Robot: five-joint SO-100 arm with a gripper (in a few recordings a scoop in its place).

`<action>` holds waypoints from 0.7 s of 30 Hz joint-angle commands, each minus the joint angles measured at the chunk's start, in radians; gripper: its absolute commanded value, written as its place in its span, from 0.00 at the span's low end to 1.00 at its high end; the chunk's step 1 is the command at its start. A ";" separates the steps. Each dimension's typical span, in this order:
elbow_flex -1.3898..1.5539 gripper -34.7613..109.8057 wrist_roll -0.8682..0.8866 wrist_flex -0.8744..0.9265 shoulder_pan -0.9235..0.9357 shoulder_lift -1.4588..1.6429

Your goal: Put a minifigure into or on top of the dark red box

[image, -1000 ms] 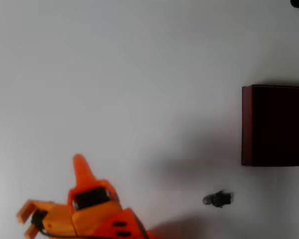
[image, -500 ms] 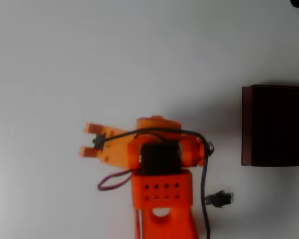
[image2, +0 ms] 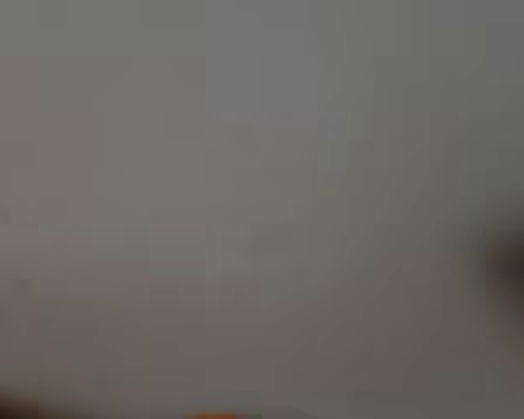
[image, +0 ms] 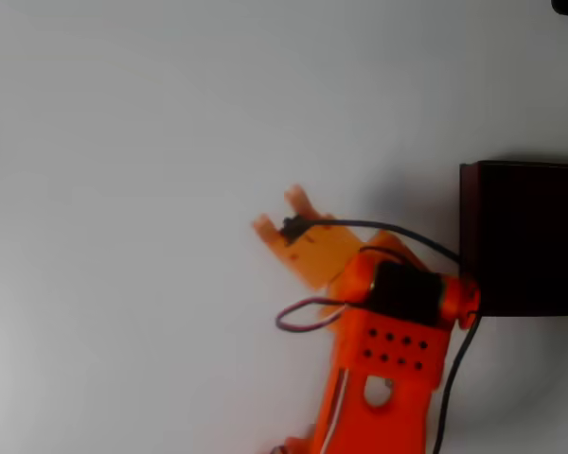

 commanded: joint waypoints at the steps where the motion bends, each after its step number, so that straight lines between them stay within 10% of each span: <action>1: 0.071 0.40 0.210 0.011 0.081 0.091; 21: 0.238 0.38 1.120 0.155 0.334 0.431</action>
